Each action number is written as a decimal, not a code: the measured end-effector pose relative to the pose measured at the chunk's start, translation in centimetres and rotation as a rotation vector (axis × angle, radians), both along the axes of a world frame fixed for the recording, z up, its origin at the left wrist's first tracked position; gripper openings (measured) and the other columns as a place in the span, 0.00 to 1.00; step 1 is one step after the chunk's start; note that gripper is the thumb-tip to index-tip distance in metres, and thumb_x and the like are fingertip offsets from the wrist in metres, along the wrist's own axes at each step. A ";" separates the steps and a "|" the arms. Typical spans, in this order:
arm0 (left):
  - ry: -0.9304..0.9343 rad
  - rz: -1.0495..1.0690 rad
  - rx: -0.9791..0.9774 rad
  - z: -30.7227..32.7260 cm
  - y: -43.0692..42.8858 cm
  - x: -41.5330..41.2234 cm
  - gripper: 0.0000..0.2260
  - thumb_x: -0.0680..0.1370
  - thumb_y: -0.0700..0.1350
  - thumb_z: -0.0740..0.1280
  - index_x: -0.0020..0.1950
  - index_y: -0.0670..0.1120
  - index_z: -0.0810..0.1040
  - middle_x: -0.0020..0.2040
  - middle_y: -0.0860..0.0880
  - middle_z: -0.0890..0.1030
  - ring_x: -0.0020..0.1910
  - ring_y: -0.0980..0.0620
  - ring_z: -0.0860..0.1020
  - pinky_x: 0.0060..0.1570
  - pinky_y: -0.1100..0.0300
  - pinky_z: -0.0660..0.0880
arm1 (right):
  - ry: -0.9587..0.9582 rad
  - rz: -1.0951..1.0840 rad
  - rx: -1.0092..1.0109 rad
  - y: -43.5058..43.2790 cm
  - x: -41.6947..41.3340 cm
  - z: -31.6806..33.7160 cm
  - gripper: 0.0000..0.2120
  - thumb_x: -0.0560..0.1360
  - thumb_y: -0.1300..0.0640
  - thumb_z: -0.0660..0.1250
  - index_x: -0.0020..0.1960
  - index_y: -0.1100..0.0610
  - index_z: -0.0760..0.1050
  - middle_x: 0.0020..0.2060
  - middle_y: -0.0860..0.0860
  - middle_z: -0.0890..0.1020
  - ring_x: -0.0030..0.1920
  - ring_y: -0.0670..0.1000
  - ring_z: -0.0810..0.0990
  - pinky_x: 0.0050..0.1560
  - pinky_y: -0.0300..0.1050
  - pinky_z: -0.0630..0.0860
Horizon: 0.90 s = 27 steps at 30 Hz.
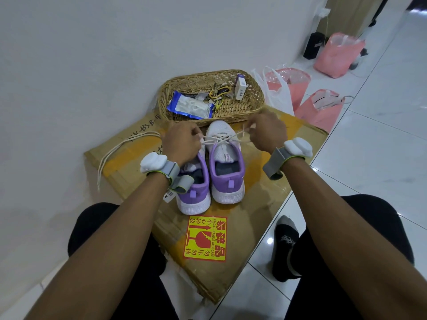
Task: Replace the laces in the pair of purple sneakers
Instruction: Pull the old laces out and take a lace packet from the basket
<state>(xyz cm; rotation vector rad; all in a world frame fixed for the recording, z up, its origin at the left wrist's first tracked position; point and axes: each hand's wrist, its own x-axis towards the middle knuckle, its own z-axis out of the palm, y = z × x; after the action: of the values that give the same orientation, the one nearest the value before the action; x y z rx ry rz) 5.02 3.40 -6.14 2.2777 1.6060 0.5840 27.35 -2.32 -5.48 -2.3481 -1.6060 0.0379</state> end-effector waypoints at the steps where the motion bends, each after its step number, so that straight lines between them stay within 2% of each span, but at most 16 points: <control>1: 0.043 0.095 0.000 0.3 -0.2 -0.1 0.07 0.74 0.47 0.66 0.45 0.51 0.83 0.50 0.49 0.83 0.57 0.42 0.77 0.55 0.44 0.75 | -0.018 -0.187 -0.030 0.1 0.2 0.1 0.11 0.76 0.60 0.66 0.57 0.55 0.80 0.58 0.55 0.75 0.60 0.59 0.74 0.56 0.53 0.72; 3: 0.143 0.237 0.000 0.8 -0.7 -0.4 0.09 0.74 0.44 0.65 0.50 0.47 0.84 0.55 0.44 0.80 0.63 0.38 0.72 0.57 0.44 0.72 | 0.019 -0.428 -0.100 -0.2 0.4 0.5 0.13 0.74 0.62 0.66 0.59 0.58 0.77 0.61 0.57 0.73 0.61 0.60 0.73 0.58 0.52 0.69; 5: 0.146 0.261 -0.004 0.8 -0.7 -0.4 0.11 0.75 0.44 0.64 0.54 0.46 0.83 0.59 0.43 0.79 0.66 0.37 0.69 0.59 0.43 0.69 | 0.027 -0.426 -0.106 -0.4 0.4 0.6 0.15 0.73 0.63 0.67 0.59 0.55 0.77 0.62 0.57 0.71 0.61 0.60 0.72 0.58 0.51 0.69; 8: 0.056 0.049 0.076 0.2 -0.1 -0.1 0.17 0.76 0.47 0.62 0.64 0.49 0.78 0.62 0.45 0.79 0.66 0.40 0.71 0.63 0.44 0.69 | 0.103 -0.097 0.034 -0.4 0.5 0.4 0.20 0.72 0.63 0.67 0.62 0.50 0.76 0.63 0.57 0.70 0.62 0.61 0.72 0.59 0.54 0.72; 10: 0.017 -0.123 0.091 -0.2 0.1 0.4 0.20 0.77 0.49 0.62 0.69 0.51 0.76 0.62 0.46 0.80 0.64 0.41 0.73 0.63 0.46 0.69 | 0.191 0.203 0.053 -0.1 0.1 0.7 0.19 0.74 0.61 0.67 0.63 0.50 0.77 0.62 0.56 0.74 0.60 0.59 0.74 0.57 0.50 0.72; 12: -0.015 -0.225 0.040 -0.4 -0.1 0.8 0.19 0.77 0.50 0.62 0.68 0.53 0.78 0.57 0.50 0.83 0.60 0.43 0.75 0.61 0.46 0.72 | 0.279 0.409 -0.029 -0.1 -0.5 0.8 0.13 0.76 0.58 0.69 0.61 0.53 0.79 0.59 0.54 0.79 0.52 0.54 0.77 0.52 0.44 0.70; 14: -0.055 -0.244 0.013 -0.7 0.3 0.7 0.15 0.77 0.54 0.64 0.60 0.54 0.83 0.49 0.55 0.85 0.54 0.46 0.79 0.59 0.46 0.74 | 0.324 0.465 -0.081 -0.1 -0.8 0.5 0.09 0.77 0.57 0.69 0.56 0.54 0.82 0.53 0.52 0.83 0.47 0.50 0.77 0.50 0.45 0.73; 16: -0.025 -0.211 0.004 -0.6 0.6 0.4 0.10 0.76 0.57 0.66 0.50 0.57 0.85 0.44 0.57 0.85 0.51 0.47 0.79 0.57 0.45 0.74 | 0.321 0.446 -0.079 -0.2 -0.9 0.4 0.05 0.77 0.58 0.69 0.51 0.53 0.82 0.47 0.52 0.84 0.47 0.52 0.79 0.49 0.50 0.76; 18: -0.001 -0.171 -0.011 -0.2 0.6 0.4 0.06 0.76 0.55 0.67 0.45 0.59 0.83 0.43 0.57 0.84 0.52 0.46 0.77 0.57 0.44 0.72 | 0.288 0.388 -0.104 -0.3 -0.9 0.4 0.07 0.76 0.62 0.67 0.48 0.52 0.81 0.46 0.52 0.83 0.49 0.55 0.80 0.49 0.51 0.77; 20: 0.051 -0.070 0.011 0.2 0.6 0.2 0.05 0.77 0.49 0.68 0.45 0.56 0.83 0.47 0.54 0.84 0.56 0.45 0.74 0.56 0.46 0.72 | 0.167 0.177 -0.113 -0.4 -0.5 0.2 0.11 0.75 0.65 0.64 0.50 0.50 0.77 0.51 0.53 0.81 0.52 0.58 0.80 0.51 0.50 0.76; 22: 0.089 0.117 0.032 0.8 0.5 -0.4 0.05 0.77 0.44 0.68 0.48 0.53 0.83 0.51 0.51 0.83 0.60 0.43 0.73 0.55 0.47 0.71 | 0.025 -0.124 -0.088 -0.7 0.4 0.2 0.11 0.75 0.63 0.64 0.56 0.54 0.75 0.55 0.56 0.78 0.54 0.61 0.78 0.50 0.49 0.72; 23: 0.100 0.210 0.032 1.0 0.3 -0.7 0.06 0.76 0.43 0.68 0.49 0.52 0.83 0.53 0.50 0.83 0.62 0.42 0.73 0.55 0.47 0.70 | 0.009 -0.205 -0.078 -0.9 0.8 0.2 0.12 0.75 0.62 0.64 0.58 0.55 0.74 0.56 0.57 0.78 0.54 0.62 0.78 0.48 0.49 0.71; 25: 0.118 0.305 0.026 1.2 0.1 -1.1 0.08 0.76 0.42 0.67 0.51 0.52 0.83 0.56 0.47 0.82 0.64 0.40 0.71 0.56 0.45 0.70 | 0.036 -0.208 -0.053 -0.9 1.1 0.2 0.14 0.74 0.61 0.65 0.60 0.56 0.73 0.57 0.58 0.77 0.55 0.62 0.77 0.48 0.49 0.70; 27: 0.104 0.224 0.039 0.9 0.1 -0.9 0.09 0.77 0.43 0.66 0.54 0.51 0.83 0.57 0.46 0.81 0.64 0.40 0.71 0.57 0.45 0.70 | 0.120 -0.062 0.008 -0.4 0.7 0.1 0.17 0.74 0.62 0.65 0.62 0.55 0.73 0.59 0.57 0.75 0.59 0.61 0.75 0.52 0.50 0.72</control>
<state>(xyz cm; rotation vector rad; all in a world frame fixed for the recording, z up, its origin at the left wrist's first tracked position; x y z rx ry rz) 4.16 3.50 -5.28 2.2036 1.9328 0.5614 28.04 -2.75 -5.41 -2.3399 -1.4741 0.1556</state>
